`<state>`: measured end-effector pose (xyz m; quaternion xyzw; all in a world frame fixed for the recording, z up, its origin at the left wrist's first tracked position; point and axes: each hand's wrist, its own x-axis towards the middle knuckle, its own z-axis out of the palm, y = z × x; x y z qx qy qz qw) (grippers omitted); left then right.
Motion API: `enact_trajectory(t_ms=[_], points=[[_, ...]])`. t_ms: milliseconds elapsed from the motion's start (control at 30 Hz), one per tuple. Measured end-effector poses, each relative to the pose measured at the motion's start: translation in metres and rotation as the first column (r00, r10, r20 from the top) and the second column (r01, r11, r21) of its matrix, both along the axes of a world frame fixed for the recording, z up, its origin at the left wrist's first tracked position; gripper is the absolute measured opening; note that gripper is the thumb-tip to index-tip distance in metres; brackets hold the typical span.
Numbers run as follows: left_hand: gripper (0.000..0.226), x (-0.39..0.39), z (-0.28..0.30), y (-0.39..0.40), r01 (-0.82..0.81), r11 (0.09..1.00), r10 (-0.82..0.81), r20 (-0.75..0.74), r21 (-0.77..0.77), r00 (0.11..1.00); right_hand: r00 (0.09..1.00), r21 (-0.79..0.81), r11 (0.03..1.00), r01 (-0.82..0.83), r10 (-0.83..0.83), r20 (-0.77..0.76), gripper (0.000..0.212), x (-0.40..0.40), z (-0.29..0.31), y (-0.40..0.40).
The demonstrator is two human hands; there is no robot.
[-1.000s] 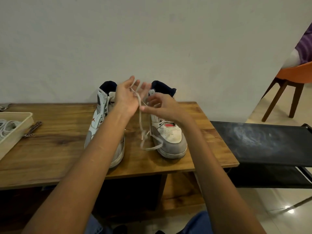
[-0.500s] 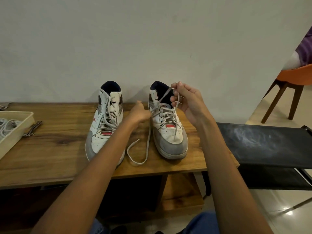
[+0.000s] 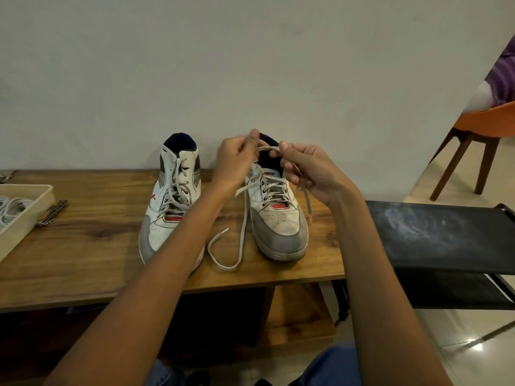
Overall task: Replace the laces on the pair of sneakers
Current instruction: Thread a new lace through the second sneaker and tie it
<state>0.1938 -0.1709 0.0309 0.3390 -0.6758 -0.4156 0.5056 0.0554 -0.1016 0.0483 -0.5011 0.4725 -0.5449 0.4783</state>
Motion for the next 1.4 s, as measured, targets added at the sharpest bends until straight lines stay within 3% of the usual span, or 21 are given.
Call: enact_trajectory(t_ms=[167, 267, 333, 367, 433, 500, 567, 600, 800, 900, 967, 1033, 1100, 1167, 1267, 1400], points=[[0.038, 0.027, -0.002, -0.024, -0.350, 0.937, 0.349, -0.070, -0.009, 0.935, 0.975, 0.022, 0.976, 0.218, -0.219, 0.035, 0.016, -0.029, -0.007, 0.007], [0.039, 0.036, -0.009, -0.029, -0.395, 0.913, 0.407, 0.169, -0.100, 0.898, 0.940, 0.005, 0.949, 0.316, -0.313, 0.136, 0.017, -0.042, -0.009, 0.009], [0.037, 0.034, -0.012, -0.027, -0.400, 0.884, 0.467, 0.412, -0.241, 0.782, 0.945, -0.003, 0.952, 0.306, -0.303, 0.126, 0.017, -0.043, -0.010, 0.009], [0.033, 0.031, -0.012, -0.024, -0.383, 0.873, 0.483, 0.429, -0.302, 0.763, 0.957, -0.006, 0.960, 0.280, -0.279, 0.086, 0.017, -0.040, -0.010, 0.007], [0.030, 0.020, -0.006, -0.016, -0.246, 0.904, 0.368, 0.341, -0.350, 0.865, 0.979, -0.010, 0.979, 0.201, -0.202, -0.025, 0.018, -0.029, -0.009, 0.003], [0.034, 0.006, 0.000, -0.008, -0.002, 0.965, 0.069, 0.250, -0.261, 0.966, 0.988, -0.016, 0.992, 0.126, -0.127, -0.090, 0.015, -0.015, -0.008, -0.003], [0.033, -0.005, -0.002, -0.001, 0.220, 0.965, -0.184, 0.231, -0.145, 0.956, 0.992, -0.014, 0.997, 0.078, -0.079, -0.097, 0.012, -0.005, -0.009, -0.009], [0.031, -0.007, -0.004, 0.001, 0.268, 0.956, -0.235, 0.239, -0.120, 0.942, 0.992, -0.006, 0.997, 0.073, -0.073, -0.105, 0.011, -0.002, -0.010, -0.010], [0.018, 0.001, -0.012, -0.006, 0.101, 0.986, -0.063, 0.266, -0.130, 0.962, 0.965, 0.006, 0.977, 0.211, -0.208, -0.158, 0.005, -0.019, -0.018, -0.009], [0.018, -0.001, -0.014, -0.005, 0.132, 0.981, -0.076, 0.347, -0.139, 0.935, 0.961, -0.030, 0.974, 0.223, -0.225, -0.159, 0.004, -0.017, -0.022, -0.012], [0.018, -0.007, -0.020, -0.003, 0.101, 0.983, -0.040, 0.367, -0.150, 0.929, 0.910, -0.069, 0.930, 0.361, -0.367, -0.194, 0.006, -0.014, -0.027, -0.019], [0.019, -0.011, -0.025, -0.004, -0.035, 0.985, 0.096, 0.363, -0.169, 0.927, 0.717, -0.161, 0.782, 0.602, -0.618, -0.323, 0.010, -0.014, -0.036, -0.028], [0.020, -0.014, -0.028, -0.006, -0.161, 0.970, 0.220, 0.365, -0.185, 0.905, 0.583, -0.221, 0.716, 0.663, -0.678, -0.448, 0.022, -0.011, -0.046, -0.034], [0.020, -0.017, -0.030, -0.005, -0.204, 0.957, 0.271, 0.384, -0.207, 0.883, 0.558, -0.241, 0.757, 0.607, -0.622, -0.549, 0.028, 0.000, -0.059, -0.038], [0.019, -0.022, -0.031, -0.003, -0.243, 0.949, 0.305, 0.390, -0.200, 0.869, 0.455, -0.346, 0.699, 0.626, -0.688, -0.565, 0.022, 0.010, -0.068, -0.040], [0.019, -0.028, -0.035, -0.003, -0.268, 0.944, 0.324, 0.406, -0.192, 0.855, 0.557, -0.212, 0.648, 0.732, -0.747, -0.363, 0.016, 0.008, -0.072, -0.039]])
